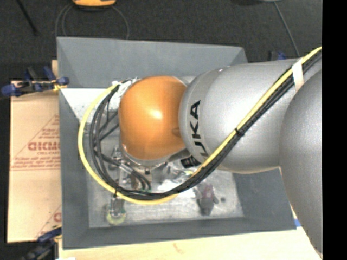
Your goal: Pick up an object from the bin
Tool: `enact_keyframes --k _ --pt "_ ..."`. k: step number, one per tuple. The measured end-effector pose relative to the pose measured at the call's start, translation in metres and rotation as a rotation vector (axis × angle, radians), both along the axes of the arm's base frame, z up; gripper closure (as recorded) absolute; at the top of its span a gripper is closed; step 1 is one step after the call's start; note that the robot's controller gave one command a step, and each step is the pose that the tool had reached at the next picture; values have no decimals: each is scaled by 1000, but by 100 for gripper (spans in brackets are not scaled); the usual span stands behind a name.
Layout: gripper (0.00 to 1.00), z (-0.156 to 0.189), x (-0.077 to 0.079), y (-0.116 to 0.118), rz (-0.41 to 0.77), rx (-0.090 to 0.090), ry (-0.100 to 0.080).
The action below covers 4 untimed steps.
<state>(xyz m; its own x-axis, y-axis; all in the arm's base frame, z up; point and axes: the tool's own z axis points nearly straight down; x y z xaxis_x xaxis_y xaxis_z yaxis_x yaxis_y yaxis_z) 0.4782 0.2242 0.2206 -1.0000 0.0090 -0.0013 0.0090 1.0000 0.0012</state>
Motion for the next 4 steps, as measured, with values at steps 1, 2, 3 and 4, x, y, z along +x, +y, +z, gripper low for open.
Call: enact_keyframes --k 1,2,3,4 --pt "0 -135 30 -42 49 2 -2" --pt "0 -137 18 -30 -124 0 -3" --pt "0 -147 60 -123 -429 6 -12" --pt "0 -92 101 -105 -230 0 -6"
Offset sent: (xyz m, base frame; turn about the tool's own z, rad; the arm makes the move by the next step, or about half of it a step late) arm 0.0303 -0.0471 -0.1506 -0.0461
